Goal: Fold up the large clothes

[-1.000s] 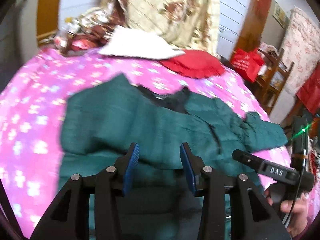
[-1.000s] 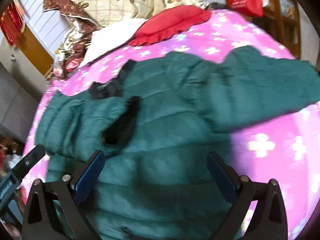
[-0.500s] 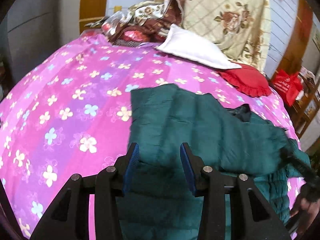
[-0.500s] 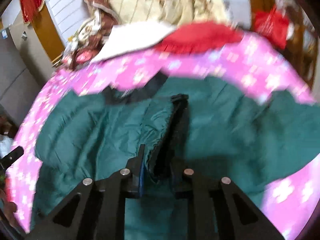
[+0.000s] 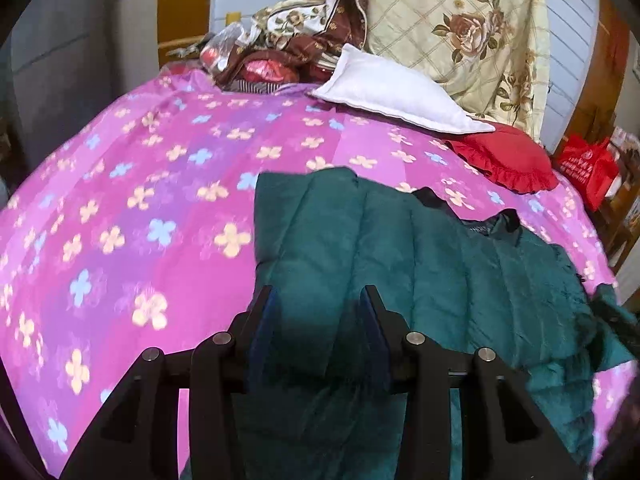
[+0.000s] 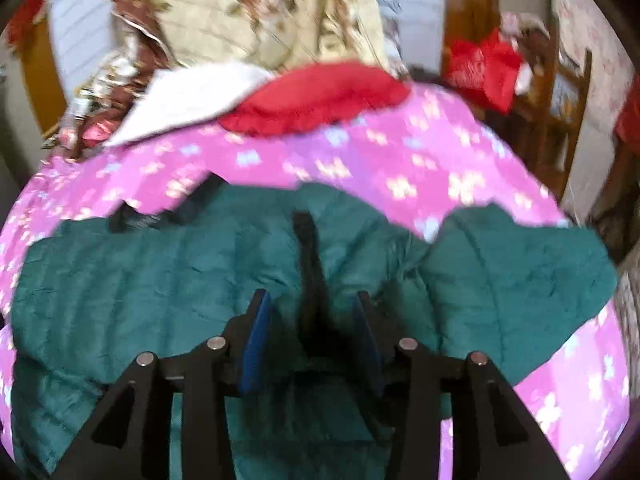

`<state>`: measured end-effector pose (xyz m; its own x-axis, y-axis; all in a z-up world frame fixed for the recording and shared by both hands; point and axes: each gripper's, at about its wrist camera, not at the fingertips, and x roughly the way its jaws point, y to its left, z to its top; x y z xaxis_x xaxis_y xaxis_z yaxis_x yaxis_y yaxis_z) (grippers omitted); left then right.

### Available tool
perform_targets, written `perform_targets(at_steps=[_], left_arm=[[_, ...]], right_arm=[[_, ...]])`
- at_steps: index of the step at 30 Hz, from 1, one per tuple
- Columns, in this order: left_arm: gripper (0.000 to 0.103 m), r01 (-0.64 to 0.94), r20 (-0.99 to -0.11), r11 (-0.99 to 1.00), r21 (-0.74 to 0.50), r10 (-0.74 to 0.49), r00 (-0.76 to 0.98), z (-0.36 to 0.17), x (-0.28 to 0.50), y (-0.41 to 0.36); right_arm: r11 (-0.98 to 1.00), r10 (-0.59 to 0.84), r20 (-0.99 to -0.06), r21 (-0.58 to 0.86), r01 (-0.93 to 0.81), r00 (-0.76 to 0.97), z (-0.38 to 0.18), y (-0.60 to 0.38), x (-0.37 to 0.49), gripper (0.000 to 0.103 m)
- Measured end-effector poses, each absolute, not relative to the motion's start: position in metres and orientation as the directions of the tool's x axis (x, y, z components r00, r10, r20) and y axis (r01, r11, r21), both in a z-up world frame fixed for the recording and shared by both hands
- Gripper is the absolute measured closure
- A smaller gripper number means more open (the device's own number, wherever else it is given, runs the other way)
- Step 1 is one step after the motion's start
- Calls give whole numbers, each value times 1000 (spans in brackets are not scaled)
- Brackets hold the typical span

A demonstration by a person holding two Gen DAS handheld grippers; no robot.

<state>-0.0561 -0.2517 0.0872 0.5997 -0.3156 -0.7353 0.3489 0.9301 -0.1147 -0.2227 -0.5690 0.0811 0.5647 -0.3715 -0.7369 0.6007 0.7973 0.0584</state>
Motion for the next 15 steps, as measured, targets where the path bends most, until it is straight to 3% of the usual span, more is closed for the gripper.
perform_targets(at_steps=[6,11,15], left_arm=[[81,343,-752,937,-74,-278,598,71,-45,-271],[81,334,-751,940,-73,-272,602,61,-39,-273],[80,343,-756,936,-75,-278,592,53,-37,-276]], right_arm=[[899,-108,-741,211,383,662,83,-534,-186,58],[886,-267,-789,26,464,554,55,-538,-157,59],[847,-297,-800,31,531,520,32,-567,-158,57]])
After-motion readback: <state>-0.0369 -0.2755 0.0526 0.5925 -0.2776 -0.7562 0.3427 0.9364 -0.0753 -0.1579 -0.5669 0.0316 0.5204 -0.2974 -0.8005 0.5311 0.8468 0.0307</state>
